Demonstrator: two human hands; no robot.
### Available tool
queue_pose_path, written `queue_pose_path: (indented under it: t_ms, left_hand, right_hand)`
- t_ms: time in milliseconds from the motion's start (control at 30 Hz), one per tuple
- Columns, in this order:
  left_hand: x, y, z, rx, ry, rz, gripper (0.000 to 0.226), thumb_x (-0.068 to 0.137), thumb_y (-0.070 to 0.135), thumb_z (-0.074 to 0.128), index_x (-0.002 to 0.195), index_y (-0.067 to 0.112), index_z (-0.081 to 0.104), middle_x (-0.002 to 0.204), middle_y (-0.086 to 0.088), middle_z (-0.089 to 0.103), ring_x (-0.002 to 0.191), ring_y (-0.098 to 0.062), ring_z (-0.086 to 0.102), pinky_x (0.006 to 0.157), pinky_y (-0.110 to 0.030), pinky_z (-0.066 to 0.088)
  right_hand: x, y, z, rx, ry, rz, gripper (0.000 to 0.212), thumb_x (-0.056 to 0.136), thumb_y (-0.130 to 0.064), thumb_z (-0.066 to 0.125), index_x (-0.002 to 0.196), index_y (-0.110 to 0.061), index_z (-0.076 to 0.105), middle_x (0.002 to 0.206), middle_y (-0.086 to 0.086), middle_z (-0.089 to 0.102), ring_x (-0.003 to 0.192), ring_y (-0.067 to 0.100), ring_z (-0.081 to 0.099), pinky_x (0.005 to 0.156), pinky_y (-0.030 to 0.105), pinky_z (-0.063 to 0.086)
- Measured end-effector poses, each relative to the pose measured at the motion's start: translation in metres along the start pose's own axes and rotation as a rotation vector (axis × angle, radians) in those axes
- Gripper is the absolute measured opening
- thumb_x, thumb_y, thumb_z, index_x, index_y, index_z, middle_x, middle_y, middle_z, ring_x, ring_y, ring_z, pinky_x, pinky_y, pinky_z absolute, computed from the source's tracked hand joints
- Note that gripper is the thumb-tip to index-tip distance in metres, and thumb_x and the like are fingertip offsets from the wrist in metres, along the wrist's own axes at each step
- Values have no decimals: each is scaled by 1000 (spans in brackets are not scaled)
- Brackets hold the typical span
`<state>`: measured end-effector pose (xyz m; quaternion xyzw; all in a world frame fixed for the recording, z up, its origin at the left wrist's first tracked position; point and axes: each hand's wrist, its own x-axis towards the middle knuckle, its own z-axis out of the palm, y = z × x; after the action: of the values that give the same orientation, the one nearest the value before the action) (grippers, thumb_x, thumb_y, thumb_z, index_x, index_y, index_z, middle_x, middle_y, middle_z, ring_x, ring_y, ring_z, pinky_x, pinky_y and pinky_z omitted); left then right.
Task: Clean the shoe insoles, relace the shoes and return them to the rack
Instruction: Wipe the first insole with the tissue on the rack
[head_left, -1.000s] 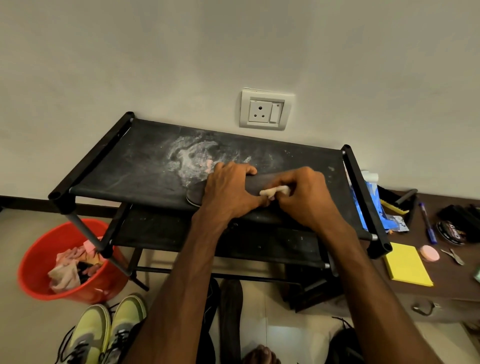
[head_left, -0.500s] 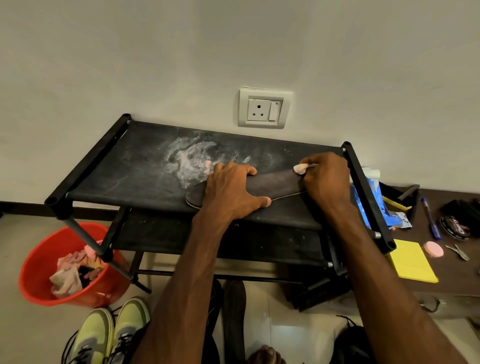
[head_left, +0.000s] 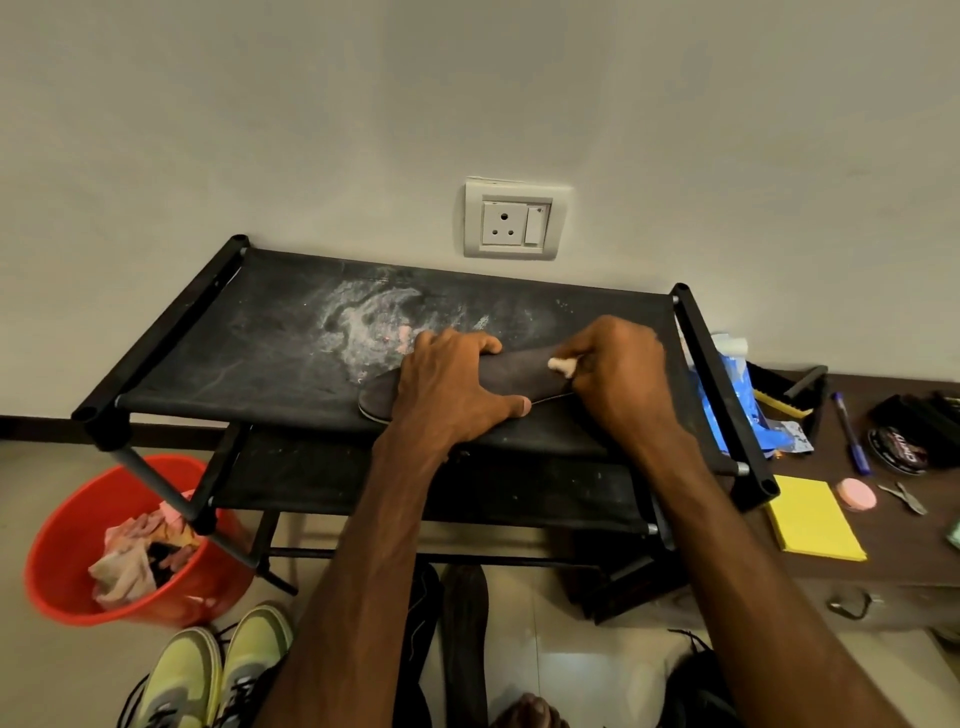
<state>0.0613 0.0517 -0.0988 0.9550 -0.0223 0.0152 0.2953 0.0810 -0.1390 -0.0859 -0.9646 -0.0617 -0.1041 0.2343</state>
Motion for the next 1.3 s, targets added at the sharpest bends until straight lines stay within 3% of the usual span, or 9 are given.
queue_pose_path:
  t_ms: [100, 300, 467, 600, 733, 833, 967, 1167, 1300]
  left_hand:
    - [0, 1, 0, -6, -3, 14, 76, 69, 58, 84, 136, 34, 57, 135, 2, 57, 130, -21, 40, 110, -38, 34]
    - [0, 0, 0, -7, 12, 13, 76, 68, 59, 85, 134, 34, 58, 135, 2, 57, 131, -22, 40, 111, -37, 32]
    - [0, 1, 1, -4, 14, 9, 76, 68, 56, 86, 135, 34, 58, 135, 3, 57, 131, -21, 40, 108, -38, 35]
    - [-5, 3, 0, 47, 46, 103, 74, 74, 56, 81, 137, 27, 57, 136, 1, 56, 128, -22, 44, 106, -38, 39]
    - [-12, 13, -1, 125, 95, 239, 72, 80, 49, 78, 141, 22, 52, 145, 0, 48, 136, -22, 38, 115, -39, 30]
    - [-20, 26, 1, -6, 147, 316, 64, 82, 37, 79, 139, 20, 55, 142, 0, 51, 134, -21, 42, 115, -40, 32]
    - [-50, 49, 9, -358, 274, 348, 45, 87, 20, 74, 130, 18, 61, 129, 5, 60, 117, -9, 55, 103, -27, 44]
    - [-88, 78, 30, -712, 226, 211, 32, 94, 25, 69, 125, 16, 64, 115, 9, 70, 98, -2, 67, 83, -19, 56]
    - [-84, 78, 31, -740, 109, 144, 25, 94, 33, 70, 115, 20, 70, 103, 9, 75, 92, 1, 70, 80, -22, 58]
  right_hand:
    - [-1, -9, -1, 90, -92, -20, 15, 84, -13, 77, 94, -23, 84, 94, 5, 77, 85, 24, 70, 81, 42, 59]
    - [3, 25, -14, 79, 110, 237, 18, 81, -30, 86, 96, -19, 82, 92, 8, 78, 86, 24, 72, 86, 46, 60]
    - [-14, 0, -8, -135, 29, 67, 11, 83, -22, 81, 94, -20, 82, 90, 9, 76, 82, 28, 72, 74, 37, 60]
    - [-32, -15, -12, 174, -68, -9, 7, 80, -20, 81, 84, -25, 84, 78, -6, 77, 71, 7, 70, 68, 29, 60]
    - [-53, 0, -22, 366, 194, 145, 12, 85, -15, 77, 91, -23, 84, 79, -10, 77, 72, 0, 71, 72, 29, 61]
    - [-68, 9, -29, 554, 224, 273, 15, 92, -16, 74, 105, -18, 80, 82, -9, 77, 75, 8, 75, 70, 34, 64]
    - [-86, 0, -41, 856, 122, 334, 17, 97, -9, 67, 114, -11, 70, 89, 2, 79, 75, 19, 77, 60, 25, 61]
    - [-111, 3, -46, 794, 83, 320, 15, 98, -21, 67, 109, -11, 70, 83, 3, 79, 75, 19, 77, 63, 31, 61]
    - [-128, 2, -41, 768, -11, 224, 15, 100, -23, 63, 102, -14, 76, 83, 0, 79, 79, 21, 77, 65, 39, 60]
